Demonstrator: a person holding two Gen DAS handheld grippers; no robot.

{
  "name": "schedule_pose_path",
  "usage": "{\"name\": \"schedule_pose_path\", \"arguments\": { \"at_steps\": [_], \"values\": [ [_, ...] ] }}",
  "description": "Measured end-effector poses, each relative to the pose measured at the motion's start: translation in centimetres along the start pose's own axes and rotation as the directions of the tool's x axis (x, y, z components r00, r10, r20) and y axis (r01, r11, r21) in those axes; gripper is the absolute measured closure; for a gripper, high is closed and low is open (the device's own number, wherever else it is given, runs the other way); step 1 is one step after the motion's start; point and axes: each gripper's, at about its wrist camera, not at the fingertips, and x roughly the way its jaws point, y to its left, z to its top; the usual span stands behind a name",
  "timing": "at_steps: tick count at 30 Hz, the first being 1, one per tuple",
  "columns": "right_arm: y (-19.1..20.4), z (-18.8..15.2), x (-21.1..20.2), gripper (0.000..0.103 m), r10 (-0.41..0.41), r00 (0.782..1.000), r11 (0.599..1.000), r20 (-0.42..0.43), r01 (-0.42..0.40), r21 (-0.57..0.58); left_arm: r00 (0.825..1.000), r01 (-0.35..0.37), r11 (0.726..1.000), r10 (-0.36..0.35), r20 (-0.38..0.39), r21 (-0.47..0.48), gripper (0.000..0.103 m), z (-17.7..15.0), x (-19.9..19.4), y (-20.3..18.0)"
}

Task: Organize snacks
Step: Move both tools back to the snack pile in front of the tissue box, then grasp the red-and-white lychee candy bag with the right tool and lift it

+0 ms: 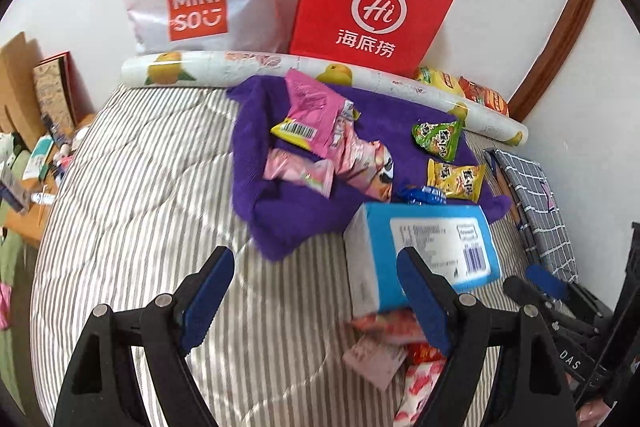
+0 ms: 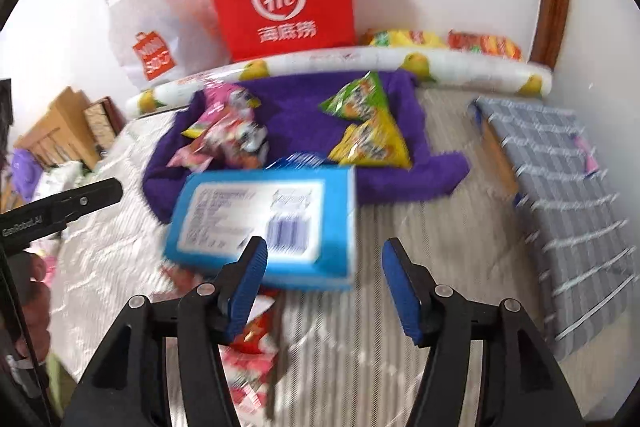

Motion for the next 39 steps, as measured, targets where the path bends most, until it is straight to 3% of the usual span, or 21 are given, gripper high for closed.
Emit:
{"name": "schedule_pose_path", "arguments": {
  "at_steps": [13, 21, 27, 30, 31, 32, 39],
  "values": [
    [3.1, -7.1, 0.8, 0.041, 0.070, 0.992, 0.996, -0.104, -0.076, -0.056, 0.999, 0.026, 1.000, -0.026, -0.039, 0.000, 0.020, -3.8, -1.0, 2.0],
    [5.4, -9.4, 1.9, 0.038, 0.101, 0.982, 0.992, -0.157, -0.111, -0.054, 0.997, 0.061, 0.998, -0.061, -0.049, 0.004, 0.020, -4.5, -1.2, 2.8],
    [6.2, -10.2, 2.9, 0.033, 0.075, 0.983, 0.995, -0.165, -0.085, -0.053, 0.998, 0.055, 0.997, -0.054, -0.030, 0.055, 0.021, -5.0, -1.5, 2.0],
    [6.7, -10.6, 3.0, 0.034, 0.046, 0.991, 0.995, -0.127, -0.058, -0.085, 0.997, 0.063, 0.996, -0.060, -0.040, 0.063, 0.021, -5.2, -1.3, 1.8],
    [6.8, -10.6, 3.0, 0.037, 0.039, 0.992, 0.994, -0.120, -0.051, -0.094, 0.997, 0.061, 0.996, -0.059, -0.043, 0.067, 0.021, -5.4, -1.2, 1.7],
    [6.8, -10.6, 2.9, 0.046, 0.033, 0.994, 0.993, -0.108, -0.045, -0.107, 0.997, 0.061, 0.996, -0.058, -0.046, 0.071, 0.021, -5.5, -1.1, 1.5],
    [4.5, -11.0, 1.5, 0.047, -0.003, 0.997, 0.994, -0.080, -0.006, -0.109, 0.993, 0.082, 0.991, -0.071, -0.098, 0.107, 0.021, -6.6, 1.1, -0.2]
  ]
}}
